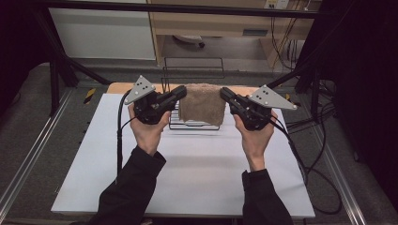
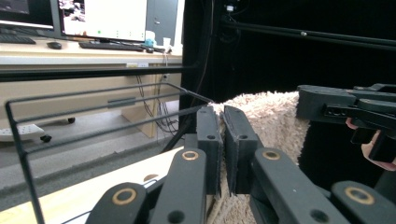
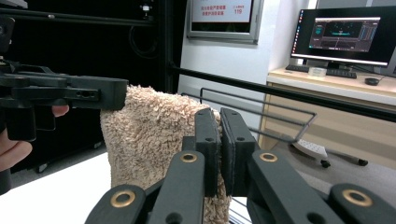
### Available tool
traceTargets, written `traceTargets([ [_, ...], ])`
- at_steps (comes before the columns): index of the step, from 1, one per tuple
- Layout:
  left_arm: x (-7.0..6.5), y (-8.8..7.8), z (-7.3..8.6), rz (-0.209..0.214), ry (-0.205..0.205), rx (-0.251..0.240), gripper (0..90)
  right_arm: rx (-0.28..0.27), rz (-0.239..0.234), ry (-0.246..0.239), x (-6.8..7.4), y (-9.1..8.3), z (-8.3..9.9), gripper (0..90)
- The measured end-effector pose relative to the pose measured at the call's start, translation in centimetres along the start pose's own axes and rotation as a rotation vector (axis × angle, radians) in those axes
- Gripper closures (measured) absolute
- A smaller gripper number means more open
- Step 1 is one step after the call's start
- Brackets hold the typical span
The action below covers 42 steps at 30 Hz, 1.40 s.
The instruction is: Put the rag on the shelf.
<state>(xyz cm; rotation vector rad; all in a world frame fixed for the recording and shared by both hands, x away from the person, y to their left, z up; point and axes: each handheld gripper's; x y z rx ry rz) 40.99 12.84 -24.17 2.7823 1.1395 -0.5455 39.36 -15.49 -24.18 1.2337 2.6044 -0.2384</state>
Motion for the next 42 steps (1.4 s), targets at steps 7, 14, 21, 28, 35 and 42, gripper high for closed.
traceTargets([
  [7,0.2,0.0,-1.2,-0.007,0.005,-0.025,85.4,-0.012,0.009,-0.013,-0.3,0.8,-1.3,86.7],
  [14,0.2,0.2,-2.6,-0.014,0.016,-0.040,85.4,-0.024,0.016,-0.016,-0.8,1.5,-2.2,86.7],
  [21,0.2,0.3,-3.7,-0.020,0.024,-0.055,85.4,-0.034,0.023,-0.024,-1.3,2.1,-3.2,86.7],
  [28,0.3,0.6,-4.5,-0.031,0.034,-0.067,85.4,-0.038,0.031,-0.030,-1.8,2.9,-3.9,86.7],
  [35,0.5,0.7,-5.6,-0.035,0.037,-0.083,85.4,-0.047,0.033,-0.039,-2.3,3.6,-5.0,86.7],
  [42,0.7,0.9,-6.7,-0.050,0.047,-0.091,85.4,-0.050,0.038,-0.052,-2.8,4.5,-6.0,86.7],
])
Point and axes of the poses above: each handheld gripper's, and its own axes: y roughly forward along the jaws, z roughly out of its underside, x roughly to its left, and after that the axes turned 14 degrees about -y, right-handed
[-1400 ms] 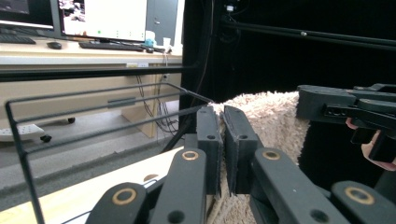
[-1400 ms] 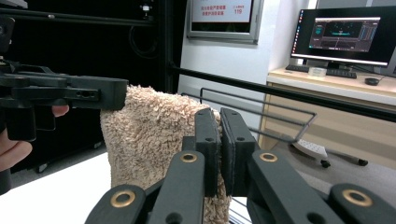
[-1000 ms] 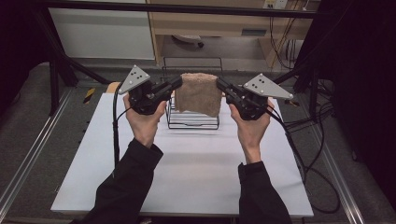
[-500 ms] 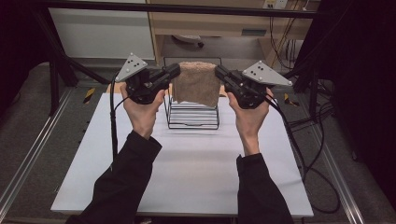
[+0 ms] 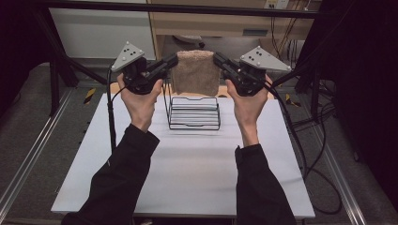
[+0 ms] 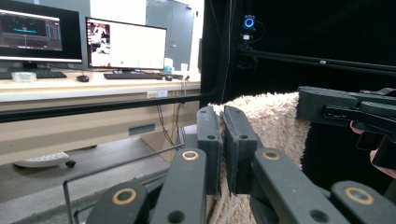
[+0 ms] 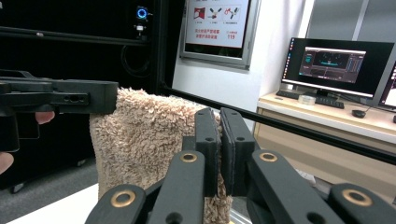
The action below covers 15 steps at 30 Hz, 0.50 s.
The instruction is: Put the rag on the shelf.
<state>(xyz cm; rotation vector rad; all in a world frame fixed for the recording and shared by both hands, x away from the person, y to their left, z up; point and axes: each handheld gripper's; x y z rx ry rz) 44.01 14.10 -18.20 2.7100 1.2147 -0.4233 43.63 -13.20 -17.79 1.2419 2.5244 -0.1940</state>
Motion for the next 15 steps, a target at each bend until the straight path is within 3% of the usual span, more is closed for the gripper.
traceTargets([
  [15,1.0,1.3,-1.4,-0.026,0.008,-0.005,85.4,-0.008,0.015,0.010,-1.0,2.0,-0.6,86.7],
])
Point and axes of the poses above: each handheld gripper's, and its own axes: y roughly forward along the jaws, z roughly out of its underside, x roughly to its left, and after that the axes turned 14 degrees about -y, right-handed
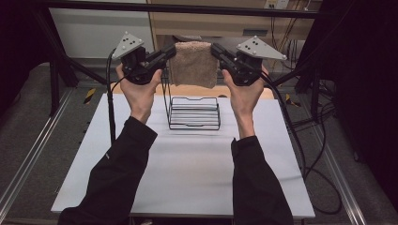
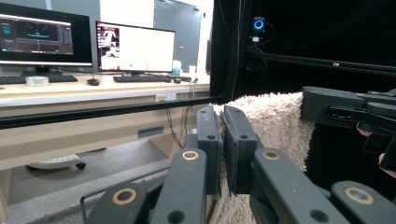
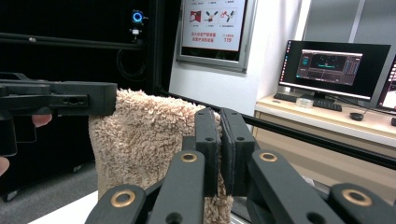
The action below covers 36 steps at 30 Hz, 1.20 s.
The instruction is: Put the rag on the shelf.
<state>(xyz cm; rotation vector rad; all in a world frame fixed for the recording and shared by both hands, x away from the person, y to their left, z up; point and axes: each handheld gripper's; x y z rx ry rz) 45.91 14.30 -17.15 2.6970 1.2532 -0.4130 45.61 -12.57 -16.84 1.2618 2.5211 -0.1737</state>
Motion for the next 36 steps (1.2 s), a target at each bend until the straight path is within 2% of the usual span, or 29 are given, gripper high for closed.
traceTargets([
  [3,0.2,0.4,-0.4,0.001,-0.010,-0.003,85.4,0.001,0.000,-0.001,-0.3,0.4,-0.2,86.7],
  [11,0.5,1.5,-1.2,-0.013,0.010,-0.001,85.4,-0.001,0.008,0.002,-1.4,1.5,-0.3,86.7],
  [18,1.5,2.6,-1.5,-0.018,-0.005,0.011,85.4,0.006,0.007,-0.002,-2.1,2.7,0.1,86.7],
  [36,3.5,4.6,-0.4,-0.044,0.003,0.021,85.4,0.055,0.006,-0.006,-3.1,5.3,1.7,86.7],
])
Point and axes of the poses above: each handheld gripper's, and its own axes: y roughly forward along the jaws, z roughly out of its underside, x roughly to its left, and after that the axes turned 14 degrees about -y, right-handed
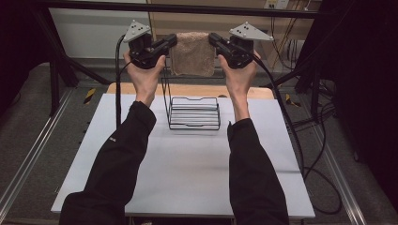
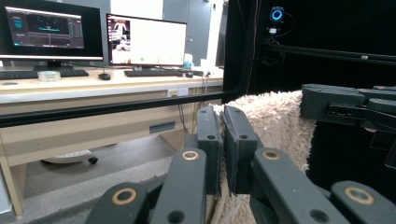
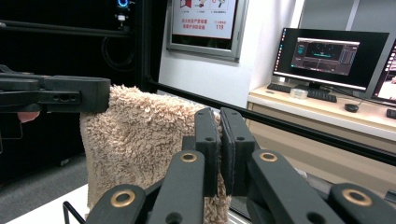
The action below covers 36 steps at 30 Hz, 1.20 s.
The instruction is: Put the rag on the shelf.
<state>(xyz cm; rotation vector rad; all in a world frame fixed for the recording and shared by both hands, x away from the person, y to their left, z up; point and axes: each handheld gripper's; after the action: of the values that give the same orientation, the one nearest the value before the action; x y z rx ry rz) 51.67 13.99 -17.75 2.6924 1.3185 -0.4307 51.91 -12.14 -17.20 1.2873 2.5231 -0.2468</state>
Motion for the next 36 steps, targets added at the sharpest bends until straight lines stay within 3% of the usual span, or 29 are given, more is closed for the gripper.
traceTargets([
  [10,0.5,0.4,1.4,-0.003,0.005,0.038,85.4,0.027,-0.025,0.024,0.0,0.1,1.7,86.5],
  [22,0.4,-0.4,3.1,0.017,0.017,0.073,85.4,0.057,-0.065,0.047,0.5,-0.7,3.2,86.3],
  [36,0.8,-1.3,4.5,0.026,0.016,0.087,85.3,0.085,-0.099,0.011,1.5,-1.4,3.7,86.1],
])
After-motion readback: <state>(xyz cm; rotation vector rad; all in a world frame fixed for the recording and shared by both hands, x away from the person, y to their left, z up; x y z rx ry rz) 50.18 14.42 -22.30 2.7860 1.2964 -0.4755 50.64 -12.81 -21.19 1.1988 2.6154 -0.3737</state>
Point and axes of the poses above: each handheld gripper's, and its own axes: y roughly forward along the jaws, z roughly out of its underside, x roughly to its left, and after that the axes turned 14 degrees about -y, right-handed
